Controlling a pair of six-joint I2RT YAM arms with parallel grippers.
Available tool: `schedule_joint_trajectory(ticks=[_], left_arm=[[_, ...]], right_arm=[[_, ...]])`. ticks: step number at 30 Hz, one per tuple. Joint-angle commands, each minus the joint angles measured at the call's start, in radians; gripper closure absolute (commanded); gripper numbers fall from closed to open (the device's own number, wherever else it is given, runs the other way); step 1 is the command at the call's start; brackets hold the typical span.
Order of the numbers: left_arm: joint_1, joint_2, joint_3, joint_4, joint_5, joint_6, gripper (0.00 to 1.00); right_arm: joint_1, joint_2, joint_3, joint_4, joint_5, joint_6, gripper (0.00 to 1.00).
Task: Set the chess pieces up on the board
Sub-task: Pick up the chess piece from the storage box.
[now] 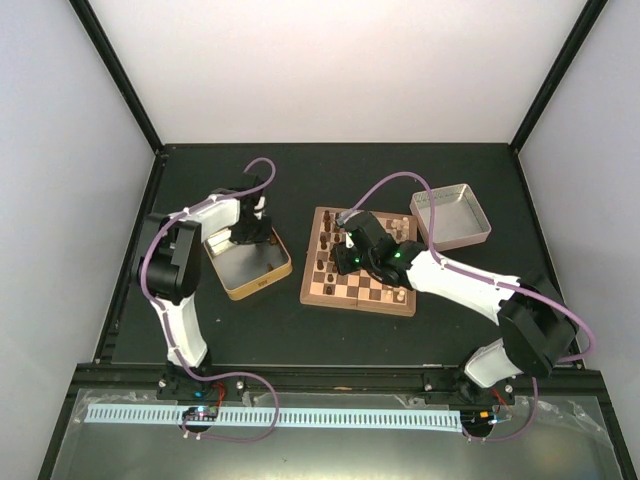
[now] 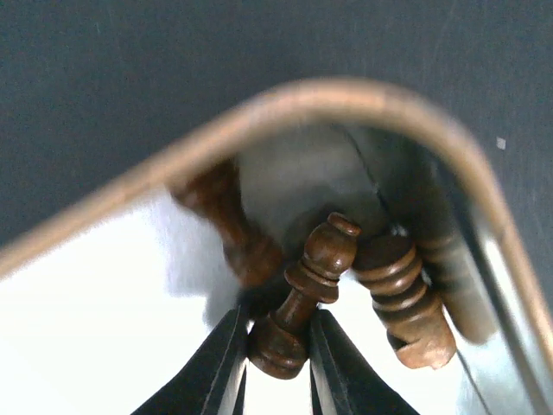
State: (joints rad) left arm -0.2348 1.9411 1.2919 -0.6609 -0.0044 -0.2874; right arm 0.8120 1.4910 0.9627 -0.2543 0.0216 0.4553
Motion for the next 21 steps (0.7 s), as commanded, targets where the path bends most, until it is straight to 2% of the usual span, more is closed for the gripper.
schedule_joint_trajectory(ticks=[1,13,16,18,21], left_arm=[[0.006,-0.102,-0.061,-0.038,0.08,0.004,0.86],[0.006,-0.268,-0.203,0.007,0.171,0.001,0.85],[0.006,-0.339,-0.25,0.047,0.216,-0.002,0.85],[0.005,-0.401,-0.288,0.09,0.303,-0.008,0.85],[0.005,-0.497,-0.342,0.158,0.443,-0.021,0.85]], right_arm=[[-0.002,-0.03,0.027,-0.004,-0.02,0.017,0.78],[-0.004,-0.027,0.053,0.009,-0.111,0.032,0.75],[-0.008,0.0,0.101,-0.029,-0.198,0.035,0.69],[-0.016,0.027,0.145,-0.066,-0.266,0.04,0.65],[-0.026,0.06,0.205,-0.105,-0.356,0.061,0.52]])
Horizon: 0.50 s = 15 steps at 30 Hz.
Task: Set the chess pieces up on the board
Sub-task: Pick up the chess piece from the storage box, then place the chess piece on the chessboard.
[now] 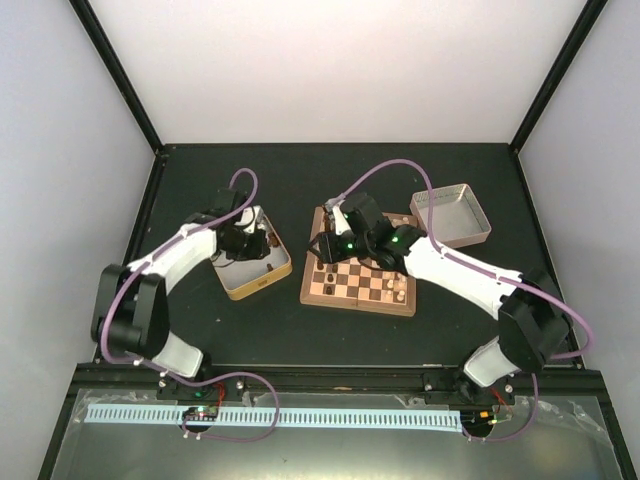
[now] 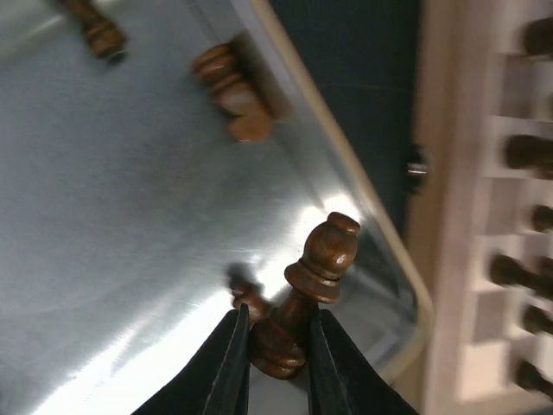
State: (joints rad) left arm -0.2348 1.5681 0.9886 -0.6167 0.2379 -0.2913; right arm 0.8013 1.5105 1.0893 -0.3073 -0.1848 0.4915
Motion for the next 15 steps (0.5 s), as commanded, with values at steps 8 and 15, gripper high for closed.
schedule_joint_trajectory(ticks=[8,15], left_arm=[[-0.015,-0.271,-0.117,0.24,0.541,0.008,0.85],[-0.039,-0.337,-0.147,0.342,0.687,0.014,0.85]], right_arm=[[-0.03,0.066,0.185,-0.039,-0.261,0.094,0.34],[-0.049,0.096,0.231,-0.081,-0.268,0.123,0.37]])
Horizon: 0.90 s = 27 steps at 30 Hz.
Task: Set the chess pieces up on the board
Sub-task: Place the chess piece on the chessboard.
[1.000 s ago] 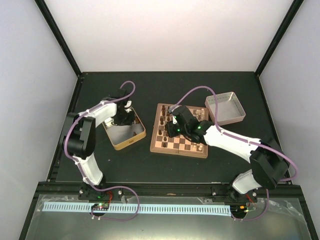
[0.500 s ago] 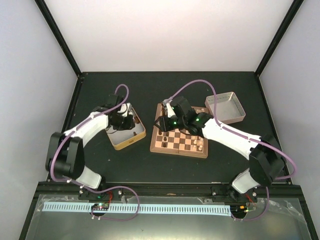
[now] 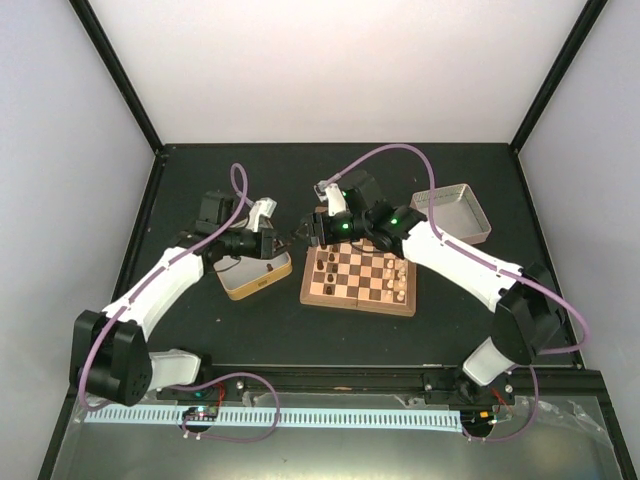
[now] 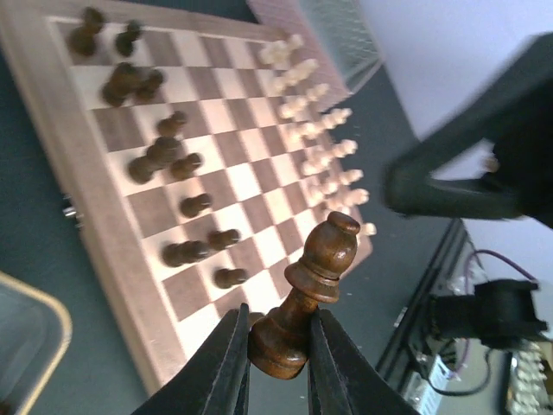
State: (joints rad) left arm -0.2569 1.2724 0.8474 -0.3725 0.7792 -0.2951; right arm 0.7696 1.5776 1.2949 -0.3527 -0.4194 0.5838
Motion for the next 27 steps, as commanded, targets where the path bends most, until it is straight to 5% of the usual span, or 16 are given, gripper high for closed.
schedule_joint_trajectory(ticks=[1,18,23,27], left_arm=[[-0.021,-0.047,-0.007,0.101,0.155,0.023,0.85],[-0.028,-0.063,0.032,0.041,0.166,0.082,0.83],[-0.028,-0.086,0.039,-0.003,0.043,0.087,0.5],[-0.026,-0.135,0.018,-0.013,-0.114,0.061,0.39]], right_arm=[[-0.018,0.032,0.03,-0.04,-0.044,0.028,0.39],[-0.023,0.025,0.031,-0.018,-0.115,0.028,0.91],[-0.025,-0.003,0.014,-0.014,0.01,-0.002,0.93],[-0.025,-0.024,0.004,-0.051,0.172,-0.071,0.93]])
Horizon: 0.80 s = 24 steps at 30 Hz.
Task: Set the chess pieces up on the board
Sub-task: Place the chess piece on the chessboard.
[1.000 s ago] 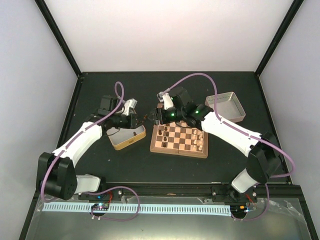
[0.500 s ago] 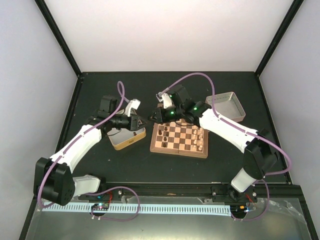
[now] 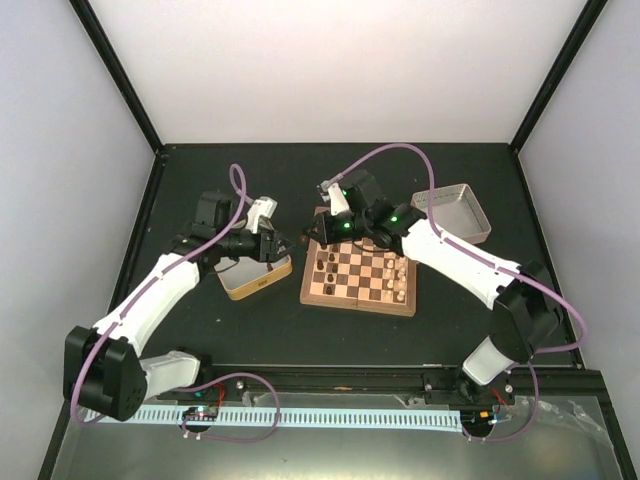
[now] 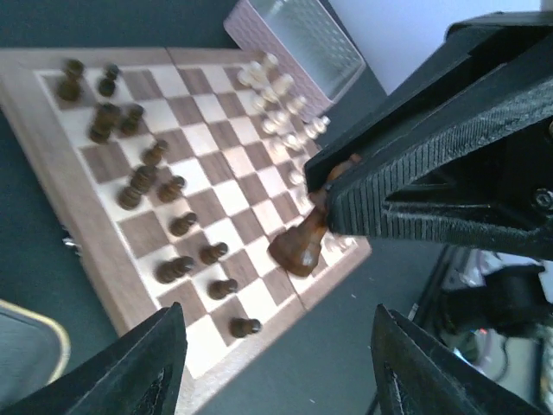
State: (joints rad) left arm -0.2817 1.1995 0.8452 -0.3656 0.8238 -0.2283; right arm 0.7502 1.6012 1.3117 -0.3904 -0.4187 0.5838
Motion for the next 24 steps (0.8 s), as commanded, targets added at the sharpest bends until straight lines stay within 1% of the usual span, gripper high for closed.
schedule_joint_trajectory(ticks=[1,5,6,8,10,17,20,24], left_arm=[[-0.001,-0.079,0.014,-0.018,-0.198,-0.018,0.39],[0.002,-0.153,-0.012,-0.015,-0.398,-0.086,0.38],[0.002,-0.178,-0.019,-0.014,-0.469,-0.104,0.39],[0.004,-0.203,-0.033,-0.011,-0.546,-0.135,0.38],[0.003,-0.231,-0.044,-0.004,-0.59,-0.154,0.37],[0.006,-0.251,-0.063,0.023,-0.603,-0.176,0.36],[0.006,-0.239,-0.061,0.019,-0.594,-0.178,0.36],[0.006,-0.229,-0.051,0.004,-0.592,-0.181,0.36]], right_arm=[[-0.005,-0.051,-0.018,-0.022,0.207,-0.091,0.93],[0.003,-0.082,-0.072,-0.018,0.322,-0.144,0.93],[0.009,-0.093,-0.089,-0.017,0.355,-0.159,0.93],[0.032,-0.113,-0.126,-0.01,0.425,-0.188,0.93],[0.05,-0.126,-0.158,-0.007,0.482,-0.209,0.93],[0.06,-0.113,-0.231,-0.015,0.686,-0.182,0.93],[0.06,-0.082,-0.234,0.003,0.665,-0.182,0.93],[0.061,-0.043,-0.194,0.037,0.631,-0.188,0.93]])
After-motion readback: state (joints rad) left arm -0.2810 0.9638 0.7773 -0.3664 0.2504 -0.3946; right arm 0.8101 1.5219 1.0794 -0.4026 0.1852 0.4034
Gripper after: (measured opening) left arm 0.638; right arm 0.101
